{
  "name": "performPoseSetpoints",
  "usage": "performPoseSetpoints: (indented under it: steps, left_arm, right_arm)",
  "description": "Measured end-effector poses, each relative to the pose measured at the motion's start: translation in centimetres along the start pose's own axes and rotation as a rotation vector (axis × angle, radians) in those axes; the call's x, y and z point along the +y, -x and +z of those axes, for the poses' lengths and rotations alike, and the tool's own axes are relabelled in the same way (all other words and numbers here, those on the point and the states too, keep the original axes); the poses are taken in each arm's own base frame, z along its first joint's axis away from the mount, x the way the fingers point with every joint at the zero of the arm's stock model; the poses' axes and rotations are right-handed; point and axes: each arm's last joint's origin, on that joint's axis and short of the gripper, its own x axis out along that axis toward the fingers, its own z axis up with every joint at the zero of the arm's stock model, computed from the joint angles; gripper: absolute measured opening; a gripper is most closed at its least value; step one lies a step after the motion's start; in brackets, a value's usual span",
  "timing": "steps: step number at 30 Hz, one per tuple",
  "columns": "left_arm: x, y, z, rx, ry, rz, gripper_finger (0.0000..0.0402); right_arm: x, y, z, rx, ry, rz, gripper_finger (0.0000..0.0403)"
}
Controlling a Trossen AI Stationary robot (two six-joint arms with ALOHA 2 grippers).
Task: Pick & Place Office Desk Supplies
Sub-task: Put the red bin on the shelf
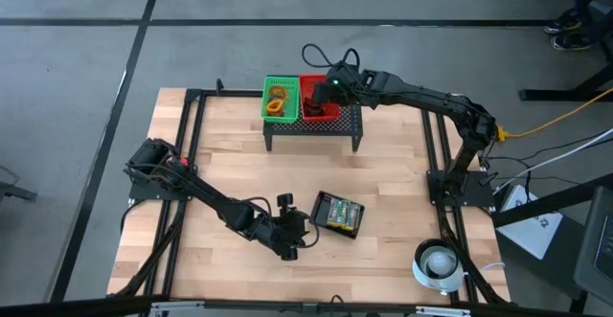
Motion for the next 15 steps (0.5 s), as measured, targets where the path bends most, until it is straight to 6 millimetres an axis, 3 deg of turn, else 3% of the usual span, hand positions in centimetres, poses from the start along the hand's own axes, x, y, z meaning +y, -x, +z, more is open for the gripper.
performPoseSetpoints:
  steps: [15]
  left_arm:
    - [-0.01,0.0,0.04,-0.003,0.005,-0.002,0.0175]
  right_arm:
    - [0.02,0.0,0.0,0.003,-0.015,0.004,0.0005]
